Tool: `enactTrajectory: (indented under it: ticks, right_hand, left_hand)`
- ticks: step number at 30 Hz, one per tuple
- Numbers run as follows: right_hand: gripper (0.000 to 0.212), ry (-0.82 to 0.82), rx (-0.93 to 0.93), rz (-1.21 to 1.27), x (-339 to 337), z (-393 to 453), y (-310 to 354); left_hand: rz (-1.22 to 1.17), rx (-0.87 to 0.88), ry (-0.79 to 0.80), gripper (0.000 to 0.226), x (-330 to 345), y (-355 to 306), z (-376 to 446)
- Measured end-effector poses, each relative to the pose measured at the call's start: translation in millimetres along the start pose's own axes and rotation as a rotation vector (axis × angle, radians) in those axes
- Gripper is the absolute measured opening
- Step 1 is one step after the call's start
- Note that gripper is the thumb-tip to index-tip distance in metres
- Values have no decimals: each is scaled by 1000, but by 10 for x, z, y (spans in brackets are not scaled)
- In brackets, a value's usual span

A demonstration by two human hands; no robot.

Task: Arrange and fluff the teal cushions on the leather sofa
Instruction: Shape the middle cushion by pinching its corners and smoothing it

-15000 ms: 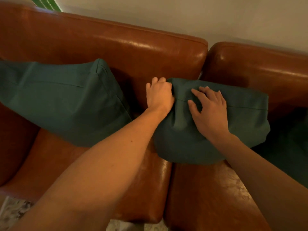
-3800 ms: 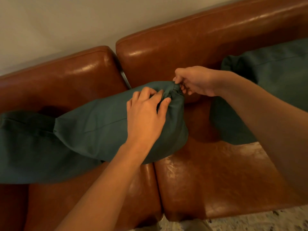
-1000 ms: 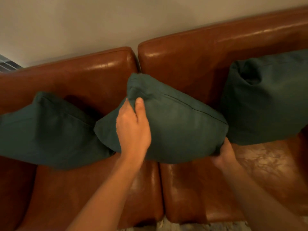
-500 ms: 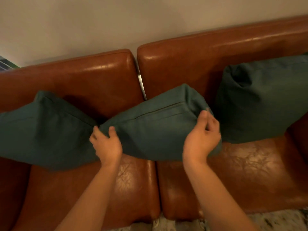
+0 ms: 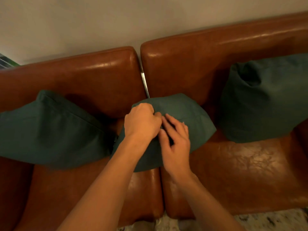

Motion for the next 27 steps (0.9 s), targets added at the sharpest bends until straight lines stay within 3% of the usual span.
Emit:
enactTrajectory:
  ticks: [2,4,6,7,9,11,18,27]
  right_hand:
    - [43,-161,109,-4,-283,155,-305]
    - [51,-313,437,-68,-596,446,-821]
    - [54,-184,798,-56,-734,681,-1182]
    - [47,-71,873,-57,-743,761,-1247]
    - [26,64,833,-91,-764,890,-1181]
    - [14,94,742,-120,-794,954,-976]
    - [12,56,464,-220,-742,916,-276]
    - [7,-53,279,-318,-484,978,115]
  left_hand:
    - [-80,18,-26,34,-10,58,-11]
    - [-166,29,-47,36,-28,96,-29]
    - [-257,31,-63,38,-49,108,-58]
    - [-294,29,-71,37,-57,122,-71]
    - [-351,10,-113,38,-84,214,-79]
    - [-406,-10,-183,40,-145,387,-57]
    - [-531,-55,-251,37,-195,972,120]
    - [-538,-40,-316,34,-263,1345,450]
Point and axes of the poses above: each hand's wrist, its own z-axis towards the middle knuckle, its own x-axis out of the palm, y = z × x, the point moved 5 cm from there along z, towards the middle knuckle, and after that the axes turned 4 degrees about x, right-handed, at the moved point
